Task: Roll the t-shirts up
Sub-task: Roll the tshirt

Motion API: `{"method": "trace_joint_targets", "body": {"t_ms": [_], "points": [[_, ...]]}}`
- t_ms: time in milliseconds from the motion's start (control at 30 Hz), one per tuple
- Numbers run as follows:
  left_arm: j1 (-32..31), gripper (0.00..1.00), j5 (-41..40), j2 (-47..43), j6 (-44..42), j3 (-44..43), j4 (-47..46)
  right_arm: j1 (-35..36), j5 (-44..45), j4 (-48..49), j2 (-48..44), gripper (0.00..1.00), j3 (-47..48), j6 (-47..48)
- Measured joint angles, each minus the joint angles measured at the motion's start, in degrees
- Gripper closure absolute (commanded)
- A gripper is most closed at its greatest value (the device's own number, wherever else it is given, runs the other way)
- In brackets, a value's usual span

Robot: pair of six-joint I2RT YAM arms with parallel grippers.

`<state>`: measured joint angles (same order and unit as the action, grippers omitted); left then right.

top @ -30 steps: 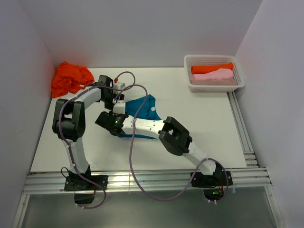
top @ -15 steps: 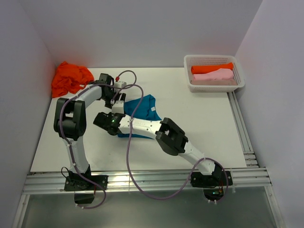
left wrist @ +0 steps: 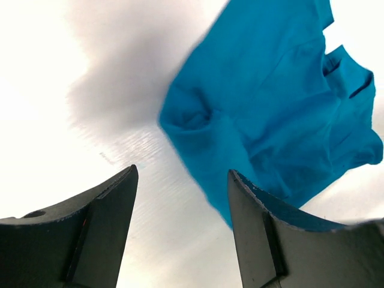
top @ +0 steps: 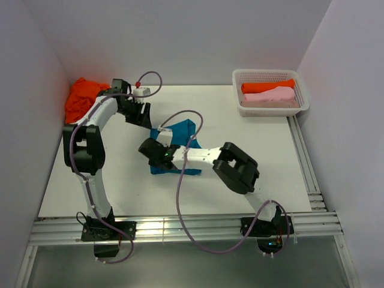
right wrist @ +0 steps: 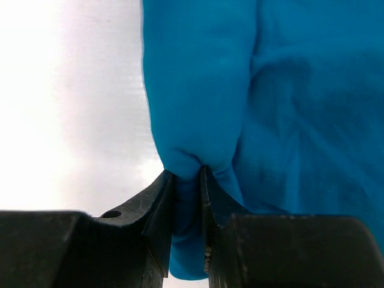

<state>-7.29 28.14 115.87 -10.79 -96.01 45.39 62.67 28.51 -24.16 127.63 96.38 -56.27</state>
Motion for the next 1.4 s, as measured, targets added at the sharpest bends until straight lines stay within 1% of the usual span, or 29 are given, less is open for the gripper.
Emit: {"method": "trace_joint_targets", "body": {"t_ms": [33, 67, 167, 267, 400, 533, 633, 767, 933, 1000, 1067, 1200, 1300, 1400], "points": [[0.85, 0.33, 0.68, -0.02, -0.28, -0.24, 0.2, -0.92, -3.02, 5.64, -2.58, 0.82, -5.38, -0.55], [1.42, 0.33, 1.01, -0.02, -0.52, -0.22, 0.35, -1.73, -5.38, 9.27, -4.55, 0.82, -9.01, -1.16], [3.43, 0.33, 1.81, -0.48, -1.27, 1.07, 0.76, -4.96, -14.99, 26.01, -9.88, 0.81, -22.45, -3.76], [4.57, 0.34, 2.21, -1.77, -2.12, 3.91, 1.2, -7.85, -22.82, 39.85, -11.21, 0.8, -30.64, -6.67], [4.79, 0.34, 3.19, -4.57, -3.17, 8.92, 1.05, -9.92, -30.64, 54.4, -10.47, 0.78, -37.22, -11.28], [4.74, 0.34, 4.5, -5.9, -3.58, 12.57, 0.72, -11.21, -36.85, 68.17, -6.32, 0.77, -40.17, -17.05], [4.68, 0.34, 5.35, -5.92, -3.56, 14.53, 0.09, -12.07, -39.78, 76.83, -3.48, 0.75, -41.79, -21.29], [4.17, 0.35, 5.75, -5.92, -3.48, 16.59, -1.36, -12.9, -42.16, 84.94, -0.59, 0.71, -43.19, -25.75], [1.95, 0.37, 4.31, -5.92, -2.19, 18.29, -4.31, -13.18, -42.64, 84.98, -0.31, 0.67, -43.25, -26.97], [0.61, 0.38, 3.04, -5.84, -1.49, 18.34, -5.35, -13.18, -42.03, 82.31, -1.42, 0.64, -43.25, -26.53], [-0.33, 0.38, 2.19, -5.62, -0.83, 18.34, -6.23, -13.16, -40.7, 77.02, -3.8, 0.6, -43.08, -25.35], [-1.6, 0.39, 0.39, -5.09, 0.63, 18.34, -8.35, -12.37, -34.97, 59.69, -9.27, 0.55, -39.32, -20.85], [-1.92, 0.39, -1.09, -5.01, 1.25, 18.34, -9.33, -10.78, -28.28, 44.81, -11.78, 0.53, -32.94, -17.2], [-2.16, 0.39, -2.34, -4.96, 1.53, 18.34, -9.68, -8.66, -21.57, 31.82, -12.41, 0.52, -25.83, -14.6]]}}
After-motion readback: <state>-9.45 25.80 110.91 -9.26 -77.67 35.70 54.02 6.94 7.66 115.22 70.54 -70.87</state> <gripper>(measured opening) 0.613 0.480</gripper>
